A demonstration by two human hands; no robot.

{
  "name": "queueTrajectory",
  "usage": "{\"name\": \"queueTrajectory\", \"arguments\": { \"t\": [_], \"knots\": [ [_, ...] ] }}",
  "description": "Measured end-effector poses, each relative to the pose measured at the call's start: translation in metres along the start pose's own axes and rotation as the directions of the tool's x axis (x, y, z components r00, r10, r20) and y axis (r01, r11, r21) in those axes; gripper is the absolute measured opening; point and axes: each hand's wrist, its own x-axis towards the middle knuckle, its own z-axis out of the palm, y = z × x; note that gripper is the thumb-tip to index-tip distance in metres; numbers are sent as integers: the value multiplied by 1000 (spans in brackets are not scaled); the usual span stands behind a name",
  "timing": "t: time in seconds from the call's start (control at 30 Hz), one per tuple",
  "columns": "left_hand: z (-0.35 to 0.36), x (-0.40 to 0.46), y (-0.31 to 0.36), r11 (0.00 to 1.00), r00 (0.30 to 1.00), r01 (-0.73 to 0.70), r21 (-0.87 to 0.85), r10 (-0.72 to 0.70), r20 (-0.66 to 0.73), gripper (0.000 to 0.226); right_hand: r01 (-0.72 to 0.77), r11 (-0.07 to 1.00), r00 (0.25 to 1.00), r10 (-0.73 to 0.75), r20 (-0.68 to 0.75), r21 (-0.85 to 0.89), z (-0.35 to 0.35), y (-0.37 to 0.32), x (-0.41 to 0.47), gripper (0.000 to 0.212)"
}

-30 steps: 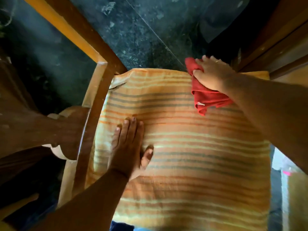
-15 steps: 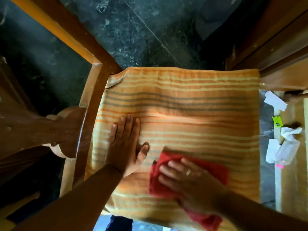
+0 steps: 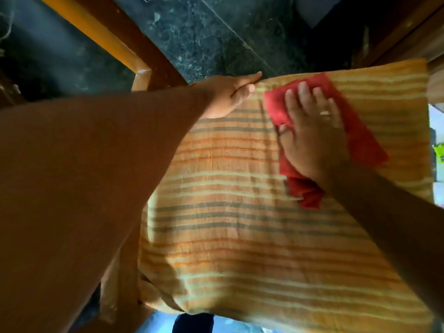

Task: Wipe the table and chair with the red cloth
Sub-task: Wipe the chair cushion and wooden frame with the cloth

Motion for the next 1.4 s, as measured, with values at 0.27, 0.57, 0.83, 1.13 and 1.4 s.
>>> {"name": "queueTrajectory", "arguments": {
  "t": [0.27, 0.57, 0.83, 1.13, 1.4],
  "knots": [
    [-1, -10, 4, 998, 998, -12, -63, 8, -61, 58, 738, 540, 494, -841, 222, 405, 19, -137, -165, 56],
    [-1, 4, 0, 996, 996, -1, -86, 8, 84, 56, 471, 865, 862, -493, 120, 176, 14, -113, -13, 62],
    [3, 5, 1, 998, 998, 6, -61, -2, 68, 58, 776, 450, 432, -890, 146, 442, 28, -118, -105, 53],
    [-9, -23, 18, 966, 989, 113, 234, -88, -115, 57, 197, 978, 978, -201, 56, 75, -14, 37, 15, 69],
    [87, -149, 60, 938, 912, 316, 142, -259, -317, 65, 649, 739, 712, -674, 198, 180, 17, -32, -152, 67]
  ]
}}
